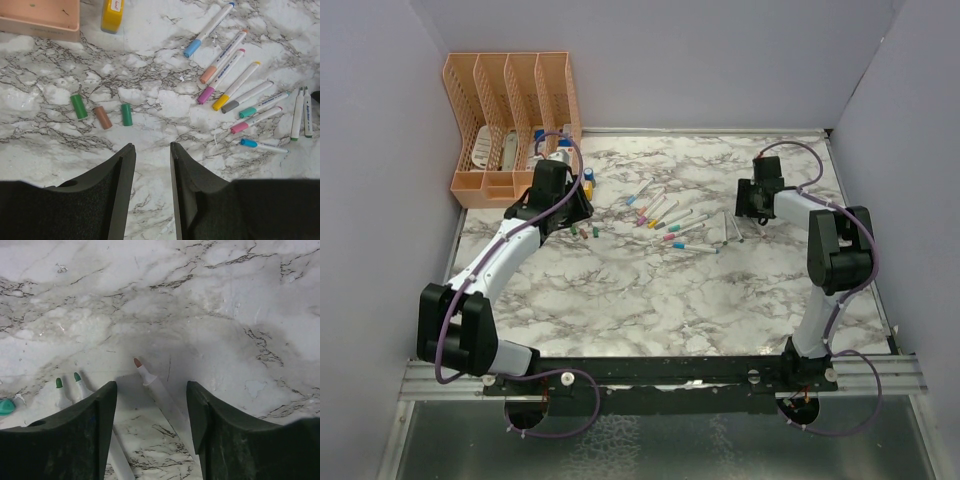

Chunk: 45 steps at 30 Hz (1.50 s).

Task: Open the pen caps

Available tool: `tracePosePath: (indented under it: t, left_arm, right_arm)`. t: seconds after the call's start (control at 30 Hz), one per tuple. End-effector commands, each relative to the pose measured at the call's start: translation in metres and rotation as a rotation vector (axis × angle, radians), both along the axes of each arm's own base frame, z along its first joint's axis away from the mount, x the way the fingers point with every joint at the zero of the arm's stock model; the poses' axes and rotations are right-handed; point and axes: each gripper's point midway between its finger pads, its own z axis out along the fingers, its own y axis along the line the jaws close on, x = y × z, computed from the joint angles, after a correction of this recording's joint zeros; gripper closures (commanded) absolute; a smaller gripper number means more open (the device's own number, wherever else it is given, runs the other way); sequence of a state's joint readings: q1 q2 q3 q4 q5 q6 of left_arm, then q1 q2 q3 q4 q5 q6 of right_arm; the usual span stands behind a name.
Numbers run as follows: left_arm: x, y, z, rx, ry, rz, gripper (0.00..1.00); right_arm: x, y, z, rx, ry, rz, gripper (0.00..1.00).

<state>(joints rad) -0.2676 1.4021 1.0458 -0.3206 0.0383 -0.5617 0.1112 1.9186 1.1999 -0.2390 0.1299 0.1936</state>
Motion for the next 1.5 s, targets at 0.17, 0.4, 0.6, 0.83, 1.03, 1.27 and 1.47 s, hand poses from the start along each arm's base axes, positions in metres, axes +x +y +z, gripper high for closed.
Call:
tracePosePath:
  t: [0.17, 0.4, 0.6, 0.83, 1.03, 1.27, 1.47]
  left_arm:
    - [0.0, -0.004, 0.022, -0.053, -0.059, 0.001, 0.63]
    - [0.001, -0.008, 0.026, -0.076, -0.072, -0.007, 0.63]
    - [0.001, -0.014, 0.025, -0.098, -0.069, -0.021, 0.63]
    - [-0.002, -0.015, 0.021, -0.102, -0.064, -0.028, 0.63]
    - [-0.003, -0.015, 0.02, -0.103, -0.06, -0.028, 0.63]
    - [-0.003, -0.016, 0.016, -0.1, -0.053, -0.031, 0.63]
    - [-0.003, -0.016, 0.015, -0.099, -0.049, -0.033, 0.63]
  right_arm:
    - [0.003, 0.021, 0.061, 0.112, -0.134, 0.075, 0.38]
    - [-0.037, 0.086, 0.098, 0.201, -0.164, 0.344, 0.36]
    - [-0.094, 0.147, 0.062, 0.127, -0.024, 0.539, 0.36]
    - [-0.117, 0.172, 0.033, 0.08, 0.026, 0.633, 0.36]
    - [-0.112, 0.175, 0.023, 0.047, 0.035, 0.653, 0.36]
    - [-0.103, 0.178, 0.011, 0.023, 0.039, 0.665, 0.36]
    - [-0.107, 0.182, 0.002, 0.02, 0.068, 0.685, 0.37]
